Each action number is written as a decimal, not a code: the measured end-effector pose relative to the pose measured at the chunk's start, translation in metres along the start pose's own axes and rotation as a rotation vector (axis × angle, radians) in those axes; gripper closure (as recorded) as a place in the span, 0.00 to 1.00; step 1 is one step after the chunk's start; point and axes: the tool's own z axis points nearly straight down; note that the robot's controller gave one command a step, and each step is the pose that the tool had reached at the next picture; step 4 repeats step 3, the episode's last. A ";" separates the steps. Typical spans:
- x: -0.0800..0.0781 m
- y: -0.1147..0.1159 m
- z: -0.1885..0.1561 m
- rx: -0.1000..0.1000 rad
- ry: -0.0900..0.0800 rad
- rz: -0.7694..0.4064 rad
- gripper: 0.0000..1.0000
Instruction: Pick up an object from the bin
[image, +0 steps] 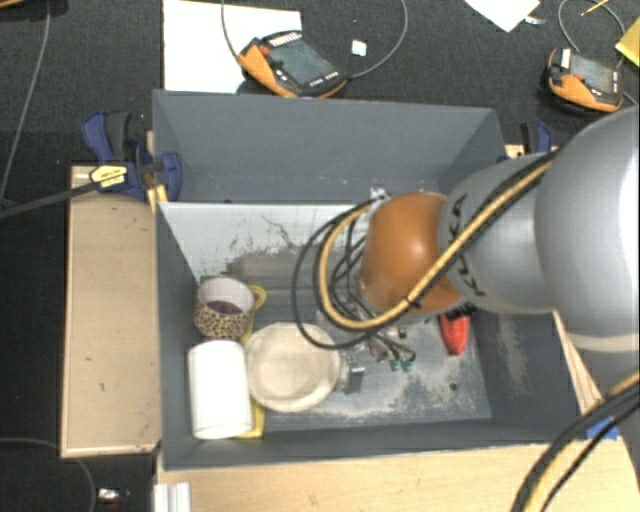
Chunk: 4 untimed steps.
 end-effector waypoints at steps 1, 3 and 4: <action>0.016 0.023 0.016 -0.006 0.011 0.095 1.00; 0.002 0.022 -0.097 -0.006 0.012 0.114 1.00; 0.002 0.022 -0.097 -0.006 0.012 0.114 1.00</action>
Offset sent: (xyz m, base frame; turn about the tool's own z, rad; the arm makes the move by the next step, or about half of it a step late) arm 0.0000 0.0000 0.0000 0.0000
